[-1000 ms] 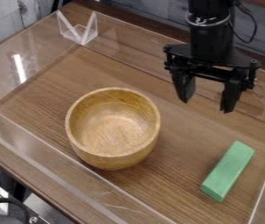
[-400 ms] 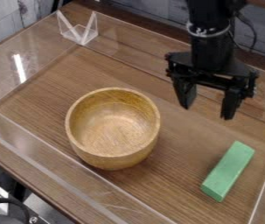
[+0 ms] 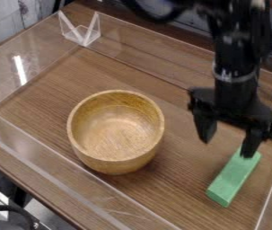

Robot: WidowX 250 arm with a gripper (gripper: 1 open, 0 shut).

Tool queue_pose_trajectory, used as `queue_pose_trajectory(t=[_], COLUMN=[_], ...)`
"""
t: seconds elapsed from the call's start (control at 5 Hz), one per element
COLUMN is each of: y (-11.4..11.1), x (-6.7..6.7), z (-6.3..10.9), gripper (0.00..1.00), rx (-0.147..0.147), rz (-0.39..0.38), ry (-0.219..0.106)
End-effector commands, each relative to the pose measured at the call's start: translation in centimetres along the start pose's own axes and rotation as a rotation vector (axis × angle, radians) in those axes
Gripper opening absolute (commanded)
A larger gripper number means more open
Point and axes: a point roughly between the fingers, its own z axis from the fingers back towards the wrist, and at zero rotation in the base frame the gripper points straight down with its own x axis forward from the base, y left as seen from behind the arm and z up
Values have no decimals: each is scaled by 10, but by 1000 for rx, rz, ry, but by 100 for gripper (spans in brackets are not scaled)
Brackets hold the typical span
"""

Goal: Remove the green block from inside the brown bowl and put it on the table

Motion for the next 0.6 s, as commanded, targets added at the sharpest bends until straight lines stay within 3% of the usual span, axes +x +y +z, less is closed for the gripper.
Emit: queue_pose_trajectory(t=[0.0, 0.4], y=[-12, -18], x=[4, 1], z=[-7, -29], gripper=[100, 100], rx=[-8, 2], rz=[-25, -39], ry=[-36, -18])
